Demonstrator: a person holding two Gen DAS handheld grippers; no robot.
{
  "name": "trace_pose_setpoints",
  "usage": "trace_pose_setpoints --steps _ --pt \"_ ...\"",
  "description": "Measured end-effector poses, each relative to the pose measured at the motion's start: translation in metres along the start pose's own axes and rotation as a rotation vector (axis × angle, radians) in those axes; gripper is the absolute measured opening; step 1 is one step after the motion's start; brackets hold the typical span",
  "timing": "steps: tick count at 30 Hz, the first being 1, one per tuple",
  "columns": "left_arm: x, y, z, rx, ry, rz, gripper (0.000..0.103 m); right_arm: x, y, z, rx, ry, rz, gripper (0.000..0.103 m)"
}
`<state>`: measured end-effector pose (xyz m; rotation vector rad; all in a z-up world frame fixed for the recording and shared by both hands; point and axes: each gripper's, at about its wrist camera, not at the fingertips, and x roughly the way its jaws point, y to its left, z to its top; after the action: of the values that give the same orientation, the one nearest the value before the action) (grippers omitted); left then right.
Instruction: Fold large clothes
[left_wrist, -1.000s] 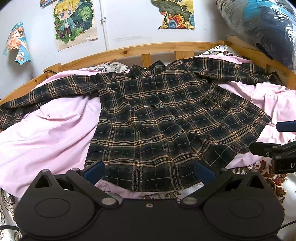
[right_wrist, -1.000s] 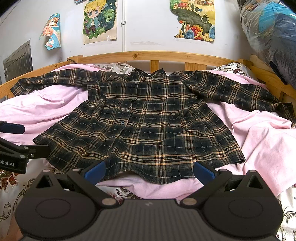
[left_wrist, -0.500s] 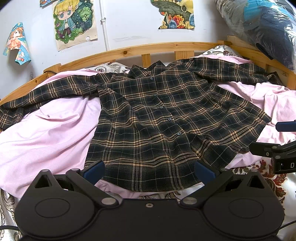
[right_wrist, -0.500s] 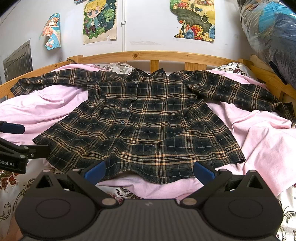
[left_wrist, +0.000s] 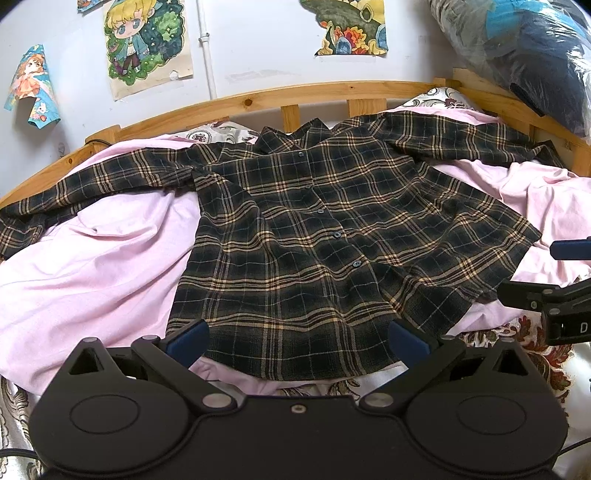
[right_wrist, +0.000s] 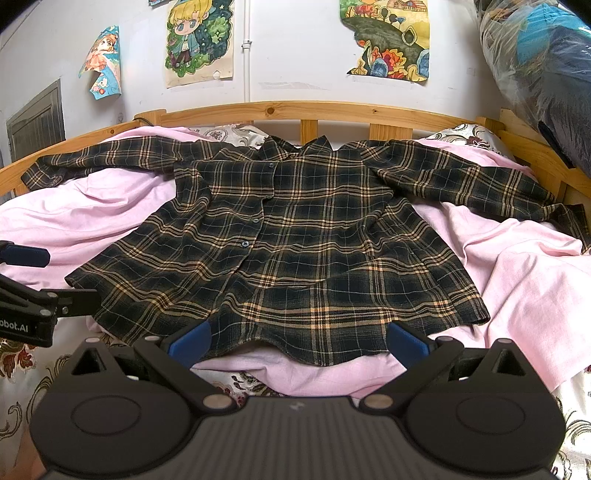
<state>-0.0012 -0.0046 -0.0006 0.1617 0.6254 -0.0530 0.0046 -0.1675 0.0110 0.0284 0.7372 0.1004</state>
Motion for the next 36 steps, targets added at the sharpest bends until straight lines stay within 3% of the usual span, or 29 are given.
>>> trace_pose_setpoints --steps 6,11,18,28,36 --pt "0.007 0.0 0.002 0.017 0.028 0.007 0.102 0.002 -0.001 0.002 -0.005 0.019 -0.008 0.103" --pt "0.023 0.005 0.016 0.055 0.115 0.049 0.102 0.005 -0.004 0.018 -0.024 0.081 -0.11 0.103" --pt "0.036 0.017 0.068 0.092 0.202 0.047 0.102 0.002 -0.018 0.056 -0.036 0.07 -0.156 0.103" --pt "0.043 0.013 0.151 0.158 0.222 0.112 0.102 0.006 -0.044 0.095 -0.054 -0.004 -0.173 0.103" --pt "0.074 -0.009 0.195 0.249 0.234 0.133 0.102 0.026 -0.083 0.105 0.033 -0.04 -0.187 0.103"
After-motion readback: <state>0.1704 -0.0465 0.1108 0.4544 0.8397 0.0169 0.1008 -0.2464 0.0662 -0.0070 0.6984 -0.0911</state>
